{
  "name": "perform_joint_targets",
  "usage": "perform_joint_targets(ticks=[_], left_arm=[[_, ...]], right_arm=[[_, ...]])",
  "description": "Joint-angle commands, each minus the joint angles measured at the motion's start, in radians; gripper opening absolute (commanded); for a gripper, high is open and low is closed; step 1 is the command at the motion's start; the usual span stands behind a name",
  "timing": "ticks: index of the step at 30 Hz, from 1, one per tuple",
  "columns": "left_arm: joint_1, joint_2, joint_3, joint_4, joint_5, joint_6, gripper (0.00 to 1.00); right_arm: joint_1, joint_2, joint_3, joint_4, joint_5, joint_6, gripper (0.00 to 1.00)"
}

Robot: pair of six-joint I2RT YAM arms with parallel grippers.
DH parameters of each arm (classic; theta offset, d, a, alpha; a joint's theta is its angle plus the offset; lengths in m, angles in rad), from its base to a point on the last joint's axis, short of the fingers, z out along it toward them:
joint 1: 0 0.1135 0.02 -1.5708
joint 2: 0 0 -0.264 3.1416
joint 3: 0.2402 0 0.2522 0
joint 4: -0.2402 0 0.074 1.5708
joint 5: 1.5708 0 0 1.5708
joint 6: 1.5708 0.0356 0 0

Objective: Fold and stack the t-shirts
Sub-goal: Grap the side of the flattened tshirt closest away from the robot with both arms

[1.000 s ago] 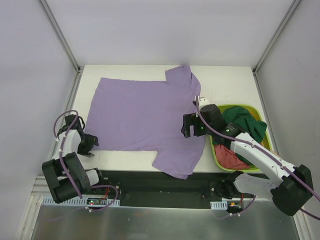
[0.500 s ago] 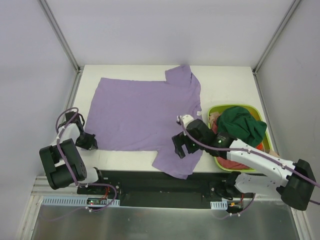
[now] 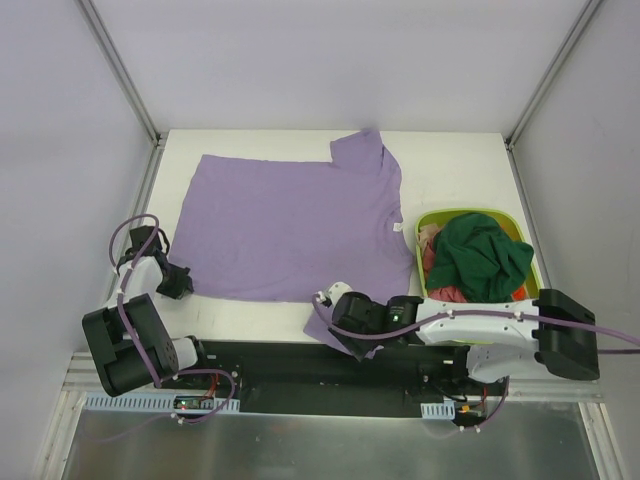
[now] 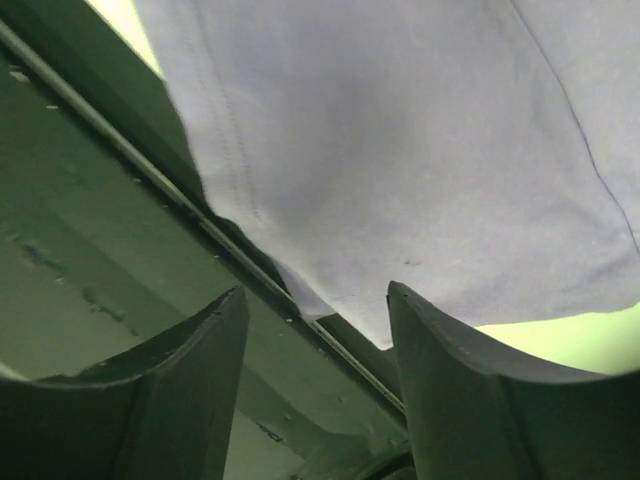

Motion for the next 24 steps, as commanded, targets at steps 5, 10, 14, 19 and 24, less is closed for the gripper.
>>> perform_joint_targets(ticks=[5,10,14,19,24], left_arm=[[0.010,0.007,-0.004,0.021,-0.026,0.008,0.00],[0.010,0.007,-0.002,0.023,-0.013,0.009,0.00],[0.010,0.004,-0.005,0.023,-0.016,0.011,0.00],[0.010,0.012,-0.002,0.023,-0.015,0.011,0.00],[0.008,-0.016,-0.005,0.020,-0.009,-0.003,0.00]], right_arm=[[0.018,0.121,0.021,-0.003,0.113,0.056,0.52],[0.052,0.202,0.045,0.000,0.091,0.035,0.49],[0.058,0.233,0.044,0.000,0.132,0.041,0.44],[0.056,0.257,0.068,-0.039,0.241,0.055,0.24],[0.055,0.204,0.082,-0.055,0.211,0.009,0.01]])
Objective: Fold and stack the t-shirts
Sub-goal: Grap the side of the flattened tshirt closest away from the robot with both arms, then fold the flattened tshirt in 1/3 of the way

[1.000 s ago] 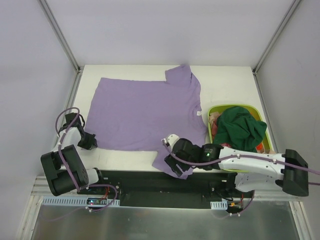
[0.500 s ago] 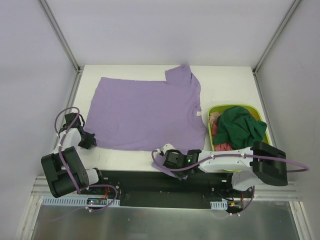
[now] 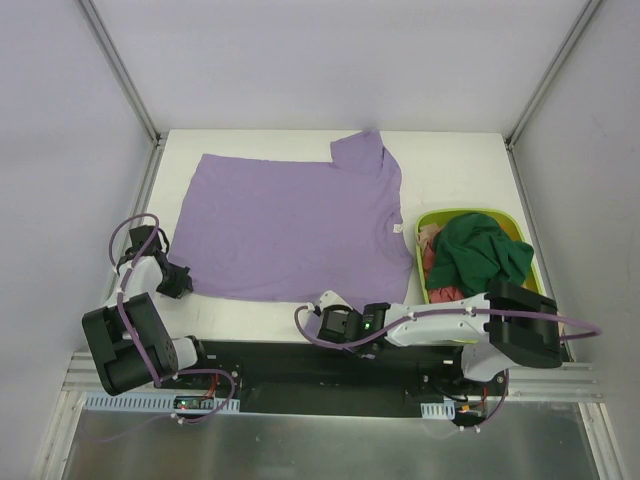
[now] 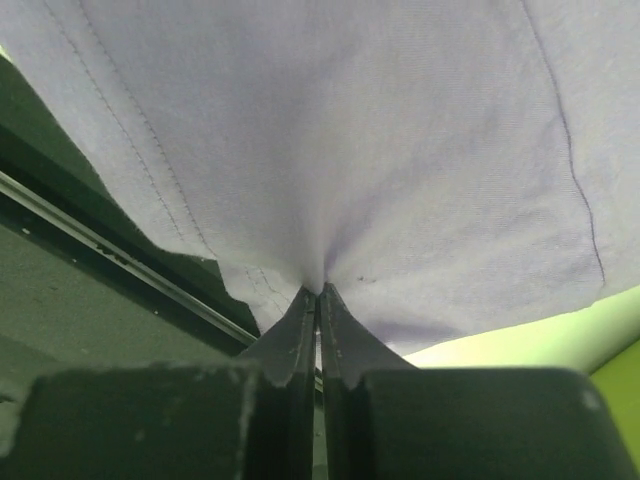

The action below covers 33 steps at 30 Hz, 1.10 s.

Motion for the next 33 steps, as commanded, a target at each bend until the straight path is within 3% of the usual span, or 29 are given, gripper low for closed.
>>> perform_joint_targets(ticks=[1,7,11,15,23,33], left_arm=[[0.010,-0.045,-0.015,-0.001,-0.023,-0.025,0.00],[0.010,-0.261,-0.088,-0.085,-0.125,-0.129,0.00],[0.013,-0.385,-0.094,-0.176,-0.221,-0.172,0.00],[0.012,-0.441,-0.102,-0.190,-0.205,-0.177,0.00],[0.001,-0.329,0.011,-0.167,-0.104,-0.151,0.00],[-0.153,-0.033,0.267,-0.107,-0.151,-0.185,0.00]], right_arm=[[-0.008,-0.056,0.038,-0.042,0.014,-0.038,0.00],[-0.012,-0.140,0.044,-0.107,-0.250,-0.095,0.00],[-0.010,-0.218,0.053,-0.149,-0.339,-0.122,0.00],[-0.044,-0.254,0.067,-0.164,-0.384,-0.130,0.00],[-0.286,-0.300,0.146,-0.206,-0.406,-0.197,0.00],[-0.554,-0.162,0.367,-0.284,-0.307,-0.326,0.00]])
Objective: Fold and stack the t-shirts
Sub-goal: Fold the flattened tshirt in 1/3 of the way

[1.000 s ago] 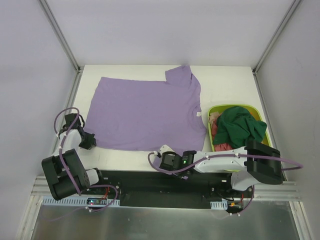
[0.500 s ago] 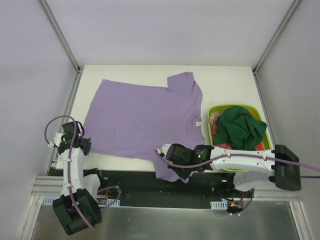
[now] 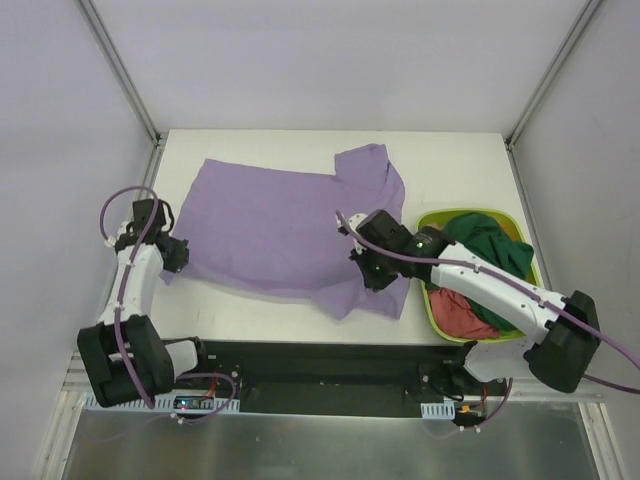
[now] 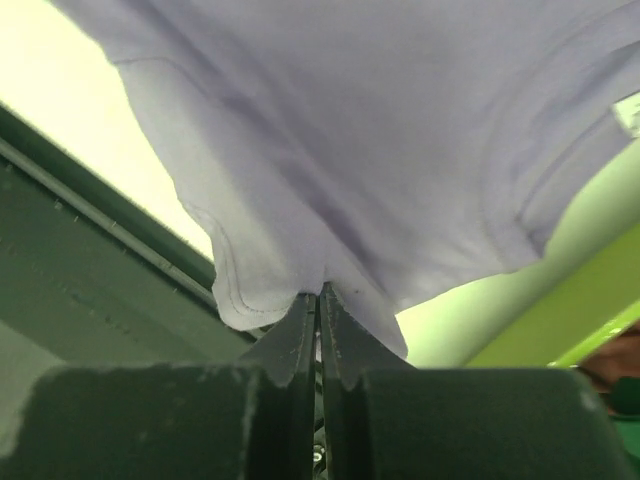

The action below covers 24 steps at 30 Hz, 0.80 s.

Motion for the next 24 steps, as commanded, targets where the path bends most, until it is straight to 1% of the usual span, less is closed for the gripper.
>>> perform_joint_targets(ticks=[1,4,7,10,16,20,24], left_arm=[[-0.037,0.132,0.138,0.026,-0.023,-0.025,0.00],[-0.054,0.235,0.230,0.032,-0.028,-0.013,0.00],[-0.073,0.324,0.305,0.032,-0.023,-0.001,0.00],[-0.079,0.404,0.347,0.033,-0.023,-0.013,0.00],[-0.102,0.537,0.439,0.040,-0.008,0.019,0.00],[-0.148,0.582,0.491,0.040,-0.058,0.022,0.00],[-0.160,0.585,0.485,0.040,-0.115,-0.011,0.00]], right_arm=[[-0.085,0.085,0.107,-0.043,0.063,-0.071,0.00],[-0.129,0.149,0.161,-0.033,0.107,-0.077,0.00],[-0.183,0.200,0.210,-0.005,0.091,-0.082,0.00],[-0.232,0.253,0.251,0.023,0.071,-0.091,0.00],[-0.302,0.364,0.343,0.026,0.037,-0.143,0.00],[-0.335,0.428,0.389,0.021,0.016,-0.180,0.01],[-0.362,0.500,0.446,0.023,0.026,-0.212,0.01]])
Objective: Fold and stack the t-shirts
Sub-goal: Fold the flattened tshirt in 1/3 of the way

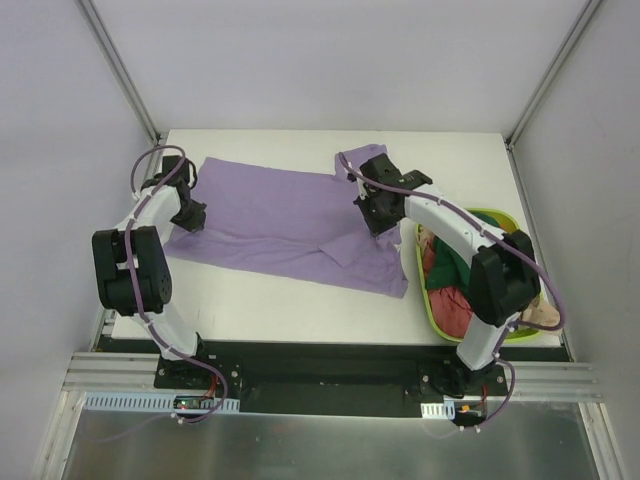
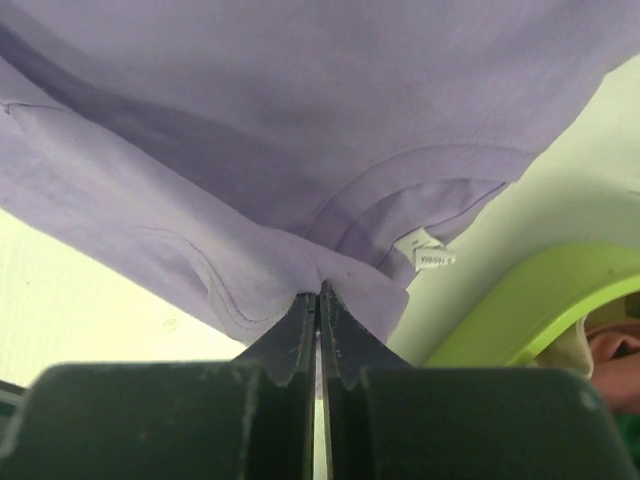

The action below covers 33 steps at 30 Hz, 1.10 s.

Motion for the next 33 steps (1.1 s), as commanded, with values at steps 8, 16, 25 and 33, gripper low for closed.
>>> perform_joint_targets(ticks=[8,16,25,33], left_arm=[[-0.014,0.049,0.098,-0.028,-0.089,0.027,0.61],[-0.033,-0.096,0.143,-0.074,-0.066,0.103,0.99],[-0.094,-0.120,-0.048,-0.029,0.114,0.220,0.99],[-0.096,-0.120,-0.117,0.001,0.121,0.262,0.99]], right_arm=[[-0.071,0.192,0.267,-0.049,0.156,-0.056,0.27],[-0.074,0.011,0.195,-0.020,0.089,0.044,0.97],[-0.023,-0.141,-0.310,0.426,-0.458,0.377,0.96],[0.176,0.029,-0.099,0.215,-0.044,0.131,0.93]])
